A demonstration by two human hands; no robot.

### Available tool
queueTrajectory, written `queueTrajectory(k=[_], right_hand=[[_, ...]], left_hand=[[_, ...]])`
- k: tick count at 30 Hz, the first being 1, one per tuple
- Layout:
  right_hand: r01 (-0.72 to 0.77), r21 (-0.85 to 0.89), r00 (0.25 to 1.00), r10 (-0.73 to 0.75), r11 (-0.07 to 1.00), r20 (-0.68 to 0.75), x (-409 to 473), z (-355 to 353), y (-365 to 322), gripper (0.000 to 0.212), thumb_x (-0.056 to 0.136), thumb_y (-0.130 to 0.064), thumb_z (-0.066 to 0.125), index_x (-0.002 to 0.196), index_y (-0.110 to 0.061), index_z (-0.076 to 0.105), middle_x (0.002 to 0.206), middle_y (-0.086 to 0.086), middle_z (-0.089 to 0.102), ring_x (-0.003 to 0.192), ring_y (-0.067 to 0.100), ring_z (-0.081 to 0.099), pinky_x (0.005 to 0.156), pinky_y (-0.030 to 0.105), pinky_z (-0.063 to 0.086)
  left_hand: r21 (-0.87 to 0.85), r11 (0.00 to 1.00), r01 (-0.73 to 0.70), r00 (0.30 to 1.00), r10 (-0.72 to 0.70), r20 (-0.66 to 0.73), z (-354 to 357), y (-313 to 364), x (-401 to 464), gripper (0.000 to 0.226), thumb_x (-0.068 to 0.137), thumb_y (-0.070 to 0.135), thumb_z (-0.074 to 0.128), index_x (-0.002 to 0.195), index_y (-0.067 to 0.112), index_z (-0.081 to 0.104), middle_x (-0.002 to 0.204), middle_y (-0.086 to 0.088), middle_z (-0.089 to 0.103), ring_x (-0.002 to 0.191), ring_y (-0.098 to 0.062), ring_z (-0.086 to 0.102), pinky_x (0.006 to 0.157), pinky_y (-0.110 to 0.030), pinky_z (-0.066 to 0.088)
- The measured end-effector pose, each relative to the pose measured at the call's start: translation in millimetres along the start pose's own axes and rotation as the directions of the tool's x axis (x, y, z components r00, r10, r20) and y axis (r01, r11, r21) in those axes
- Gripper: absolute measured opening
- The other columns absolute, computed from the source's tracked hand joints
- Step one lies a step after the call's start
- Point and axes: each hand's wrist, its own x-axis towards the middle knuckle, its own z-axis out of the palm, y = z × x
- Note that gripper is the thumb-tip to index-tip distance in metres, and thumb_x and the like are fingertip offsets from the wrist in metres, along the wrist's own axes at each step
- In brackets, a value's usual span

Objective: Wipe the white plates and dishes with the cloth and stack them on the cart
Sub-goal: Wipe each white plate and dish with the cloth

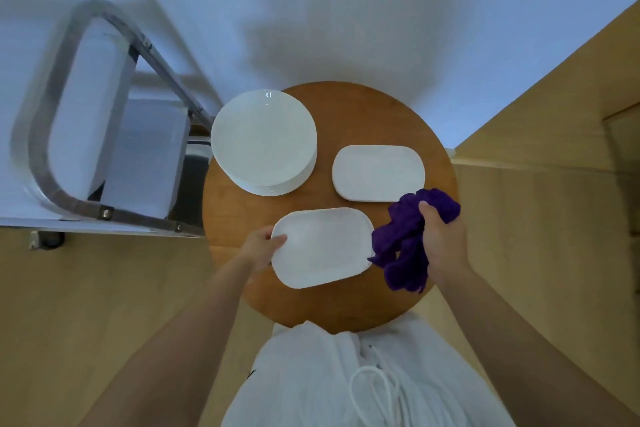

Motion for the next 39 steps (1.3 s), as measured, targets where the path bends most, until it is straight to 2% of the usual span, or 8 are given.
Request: queueTrajectory(k=[5, 7, 10, 16, 22, 28, 33, 39], right_hand=[[0.018, -0.008, 1.0, -0.018, 1.0, -0.011, 9, -1, -1, 0.006, 0.086, -0.029, 0.063, 0.082, -0.028, 0.059, 0.076, -0.005, 0.065, 0.073, 0.015, 0.064, 0.062, 0.03, 0.05], [0.015, -0.019, 1.0, -0.015, 1.0, -0.004, 12, -1, -1, 0.004, 0.086, -0.028, 0.063, 0.083, -0.029, 0.06, 0.078, -0.004, 0.065, 0.074, 0.016, 0.064, 0.063, 0.03, 0.05], [0.01, -0.055, 1.0, -0.008, 0.998, 0.023, 17, 1, 0, 0.003, 0.086, -0.029, 0.062, 0.085, -0.028, 0.059, 0.08, -0.002, 0.066, 0.076, 0.019, 0.065, 0.069, 0.034, 0.053], [-0.001, -0.08, 0.998, 0.006, 0.997, 0.067, 24, 11, 0, 0.004, 0.088, -0.029, 0.061, 0.086, -0.027, 0.058, 0.075, -0.004, 0.064, 0.071, 0.016, 0.064, 0.06, 0.028, 0.05], [-0.022, -0.073, 0.996, 0.028, 0.997, 0.08, 31, 15, -2, 0.005, 0.088, -0.029, 0.062, 0.086, -0.03, 0.057, 0.075, -0.006, 0.064, 0.071, 0.013, 0.064, 0.058, 0.024, 0.048], [-0.042, -0.067, 0.995, 0.047, 0.997, 0.086, 38, 15, -7, 0.005, 0.088, -0.028, 0.061, 0.086, -0.03, 0.056, 0.074, -0.005, 0.063, 0.07, 0.015, 0.063, 0.058, 0.026, 0.048], [-0.067, -0.057, 0.994, 0.072, 0.996, 0.082, 48, 14, -9, 0.004, 0.089, -0.029, 0.06, 0.089, -0.029, 0.057, 0.074, -0.004, 0.061, 0.069, 0.015, 0.062, 0.056, 0.025, 0.048], [-0.074, -0.024, 0.994, 0.076, 0.997, 0.08, 57, 12, -10, 0.005, 0.089, -0.029, 0.06, 0.087, -0.031, 0.056, 0.076, -0.002, 0.061, 0.071, 0.017, 0.062, 0.061, 0.028, 0.05]], left_hand=[[0.215, 0.976, -0.031, 0.992, 0.056, -0.111, 8, -3, 19, 0.03, 0.098, 0.022, 0.052, 0.124, 0.008, 0.059, 0.113, -0.008, 0.062, 0.098, -0.024, 0.058, 0.083, -0.037, 0.049], [0.37, 0.929, -0.006, 0.976, 0.086, -0.202, 11, -3, 26, 0.038, 0.095, 0.028, 0.057, 0.123, 0.003, 0.057, 0.115, -0.013, 0.063, 0.099, -0.026, 0.059, 0.084, -0.036, 0.05], [0.443, 0.895, 0.049, 0.961, 0.078, -0.264, 14, -4, 34, 0.05, 0.093, 0.033, 0.06, 0.13, 0.001, 0.052, 0.125, -0.015, 0.057, 0.109, -0.029, 0.058, 0.088, -0.036, 0.049], [0.616, 0.787, 0.045, 0.948, 0.161, -0.275, 22, -7, 43, 0.046, 0.096, 0.036, 0.054, 0.127, 0.003, 0.056, 0.135, -0.015, 0.05, 0.122, -0.029, 0.051, 0.099, -0.038, 0.044], [0.701, 0.713, 0.017, 0.943, 0.221, -0.248, 27, -2, 47, 0.041, 0.099, 0.034, 0.049, 0.129, 0.007, 0.055, 0.131, -0.011, 0.048, 0.11, -0.025, 0.055, 0.094, -0.035, 0.046], [0.892, 0.449, -0.043, 0.882, 0.436, -0.177, 36, 22, 45, 0.031, 0.096, 0.026, 0.049, 0.123, 0.013, 0.056, 0.122, -0.006, 0.052, 0.111, -0.021, 0.048, 0.089, -0.031, 0.046], [0.806, 0.515, -0.293, 0.871, 0.491, 0.002, 75, 71, 61, 0.025, 0.099, 0.025, 0.046, 0.116, 0.009, 0.056, 0.113, -0.009, 0.058, 0.103, -0.023, 0.056, 0.085, -0.03, 0.046], [0.725, 0.671, -0.159, 0.944, 0.317, -0.087, 106, 108, 94, 0.029, 0.099, 0.031, 0.05, 0.112, 0.006, 0.055, 0.107, -0.011, 0.062, 0.098, -0.024, 0.061, 0.08, -0.027, 0.047]])
